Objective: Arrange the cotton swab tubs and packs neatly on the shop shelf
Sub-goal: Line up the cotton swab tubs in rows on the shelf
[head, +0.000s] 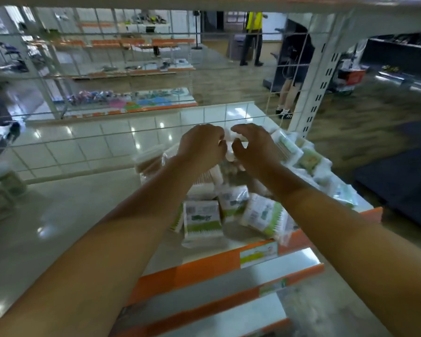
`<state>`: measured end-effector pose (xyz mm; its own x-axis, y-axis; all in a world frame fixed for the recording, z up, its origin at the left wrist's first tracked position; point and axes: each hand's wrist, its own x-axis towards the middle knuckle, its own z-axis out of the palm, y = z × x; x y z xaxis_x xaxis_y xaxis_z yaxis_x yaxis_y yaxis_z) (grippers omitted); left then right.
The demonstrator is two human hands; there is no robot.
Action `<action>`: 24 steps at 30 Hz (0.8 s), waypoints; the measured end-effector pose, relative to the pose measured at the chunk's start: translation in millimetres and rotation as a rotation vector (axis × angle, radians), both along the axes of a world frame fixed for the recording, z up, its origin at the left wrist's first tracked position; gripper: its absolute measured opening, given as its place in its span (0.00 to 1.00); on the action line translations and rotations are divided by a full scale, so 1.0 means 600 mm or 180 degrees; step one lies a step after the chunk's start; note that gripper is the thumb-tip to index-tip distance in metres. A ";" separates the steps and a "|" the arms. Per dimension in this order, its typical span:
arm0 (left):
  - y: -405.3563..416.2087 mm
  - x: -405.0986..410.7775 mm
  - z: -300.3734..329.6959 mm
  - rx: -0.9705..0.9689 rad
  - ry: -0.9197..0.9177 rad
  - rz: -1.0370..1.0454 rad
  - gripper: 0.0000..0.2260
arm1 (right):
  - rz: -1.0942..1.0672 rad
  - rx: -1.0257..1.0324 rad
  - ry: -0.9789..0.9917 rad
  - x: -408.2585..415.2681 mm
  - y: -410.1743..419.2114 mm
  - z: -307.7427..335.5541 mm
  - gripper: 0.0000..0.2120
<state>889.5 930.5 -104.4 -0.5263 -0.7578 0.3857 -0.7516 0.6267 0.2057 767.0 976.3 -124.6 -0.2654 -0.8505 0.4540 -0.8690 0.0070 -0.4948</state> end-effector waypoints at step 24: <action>0.017 -0.274 -0.005 0.0026 0.0053 -0.0709 0.12 | -0.0944 0.0695 -0.0309 -0.328 0.062 -0.042 0.20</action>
